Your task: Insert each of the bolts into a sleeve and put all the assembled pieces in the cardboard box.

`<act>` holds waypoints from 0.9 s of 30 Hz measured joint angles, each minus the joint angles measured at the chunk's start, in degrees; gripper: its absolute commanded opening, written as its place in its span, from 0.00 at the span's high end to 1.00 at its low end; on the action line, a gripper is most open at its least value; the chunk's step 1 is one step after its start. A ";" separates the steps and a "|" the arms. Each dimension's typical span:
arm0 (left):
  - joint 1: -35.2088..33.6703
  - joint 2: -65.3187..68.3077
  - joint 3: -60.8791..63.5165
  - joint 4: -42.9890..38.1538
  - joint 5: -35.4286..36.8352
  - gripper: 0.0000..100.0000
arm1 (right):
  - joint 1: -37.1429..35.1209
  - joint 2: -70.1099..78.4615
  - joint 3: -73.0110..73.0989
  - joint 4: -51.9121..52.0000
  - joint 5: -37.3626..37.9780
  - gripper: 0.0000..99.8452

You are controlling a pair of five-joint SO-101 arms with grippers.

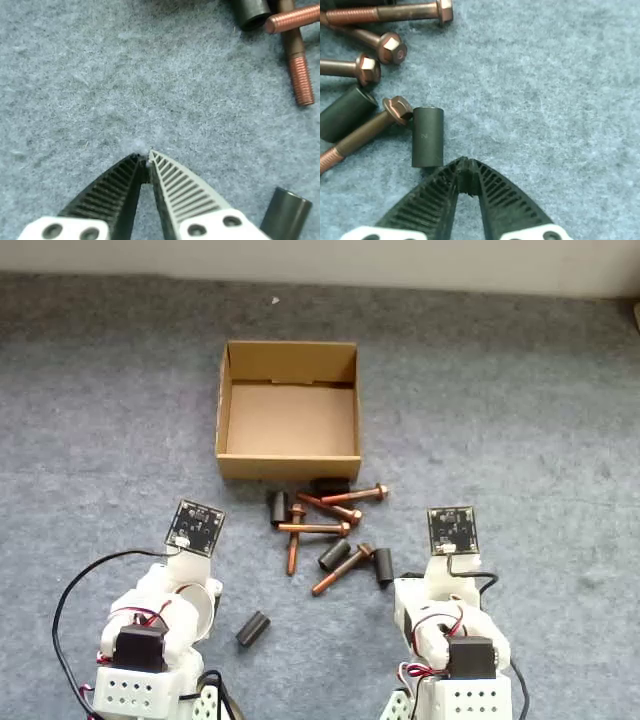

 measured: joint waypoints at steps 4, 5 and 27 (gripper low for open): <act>0.00 0.00 0.00 0.00 0.00 0.98 | 0.00 0.00 0.00 0.00 0.00 1.00; 0.00 0.00 0.00 0.00 0.00 0.98 | 0.00 0.00 0.00 0.00 0.00 1.00; 0.00 0.00 0.00 -0.62 0.00 0.98 | 3.25 0.00 0.00 0.00 0.00 1.00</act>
